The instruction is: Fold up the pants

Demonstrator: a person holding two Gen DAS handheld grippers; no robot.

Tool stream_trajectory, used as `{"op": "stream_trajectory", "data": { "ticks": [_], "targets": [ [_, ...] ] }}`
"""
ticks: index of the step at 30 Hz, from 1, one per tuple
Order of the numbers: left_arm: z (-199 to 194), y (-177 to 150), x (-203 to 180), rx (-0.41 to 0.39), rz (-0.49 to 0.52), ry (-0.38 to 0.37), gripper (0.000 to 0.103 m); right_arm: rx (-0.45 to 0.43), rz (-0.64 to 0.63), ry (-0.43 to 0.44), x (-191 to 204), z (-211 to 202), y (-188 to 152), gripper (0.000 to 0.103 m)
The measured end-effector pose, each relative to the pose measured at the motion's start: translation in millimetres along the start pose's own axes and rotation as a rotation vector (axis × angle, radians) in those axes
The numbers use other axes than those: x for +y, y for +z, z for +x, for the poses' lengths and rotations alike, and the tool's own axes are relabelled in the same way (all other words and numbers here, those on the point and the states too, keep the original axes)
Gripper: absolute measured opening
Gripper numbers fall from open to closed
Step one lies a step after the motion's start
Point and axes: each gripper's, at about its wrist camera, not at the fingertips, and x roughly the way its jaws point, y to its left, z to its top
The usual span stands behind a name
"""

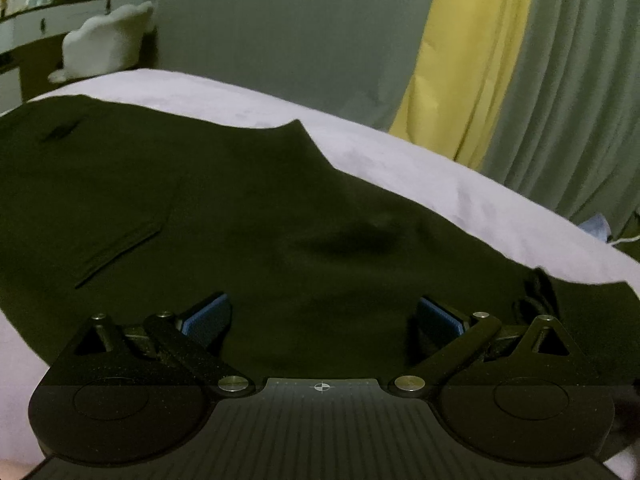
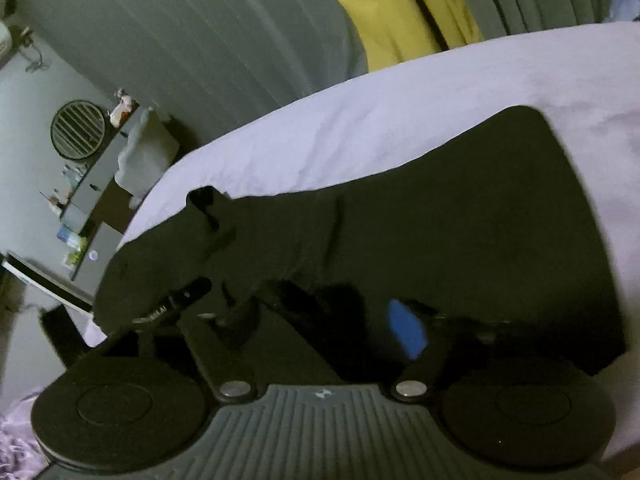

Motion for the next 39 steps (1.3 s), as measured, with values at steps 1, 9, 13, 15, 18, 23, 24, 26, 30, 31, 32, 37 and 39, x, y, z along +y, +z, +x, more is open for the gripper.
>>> {"op": "stream_trajectory", "data": {
  "ticks": [1, 9, 13, 15, 18, 23, 24, 26, 30, 31, 32, 37, 39],
  "targets": [
    [-1, 0, -2, 0.000, 0.008, -0.007, 0.103, -0.003, 0.007, 0.033, -6, -9, -1, 0.079],
    [-14, -9, -49, 0.039, 0.126, -0.185, 0.103, -0.141, 0.293, -0.029, -68, -36, -9, 0.065],
    [4, -11, -69, 0.195, 0.011, -0.346, 0.103, -0.128, 0.394, -0.077, -92, -24, -11, 0.044],
    [15, -13, -72, 0.252, -0.077, -0.405, 0.103, -0.141, 0.417, -0.050, -94, -22, -12, 0.044],
    [29, -10, -71, 0.294, -0.199, -0.445, 0.103, -0.158, 0.430, -0.009, -98, -25, -14, 0.044],
    [52, -9, -64, 0.373, -0.392, -0.583, 0.103, -0.183, 0.490, 0.059, -108, -31, -16, 0.046],
    [55, -9, -66, 0.383, -0.390, -0.597, 0.103, -0.185, 0.499, 0.066, -109, -26, -14, 0.046],
    [58, -13, -67, 0.405, -0.426, -0.647, 0.103, -0.186, 0.502, 0.073, -110, -23, -13, 0.047],
    [67, -17, -69, 0.447, -0.513, -0.693, 0.093, -0.185, 0.489, 0.076, -109, -19, -10, 0.051],
    [70, -19, -69, 0.467, -0.536, -0.704, 0.076, -0.187, 0.487, 0.077, -109, -19, -10, 0.051],
    [75, -22, -69, 0.501, -0.564, -0.722, 0.050, -0.190, 0.486, 0.079, -108, -19, -11, 0.053],
    [81, -30, -65, 0.557, -0.595, -0.669, 0.013, -0.234, 0.472, 0.149, -106, -27, -13, 0.066],
    [68, -12, -67, 0.501, -0.511, -0.623, 0.013, -0.250, 0.479, 0.187, -106, -31, -15, 0.066]
  ]
}}
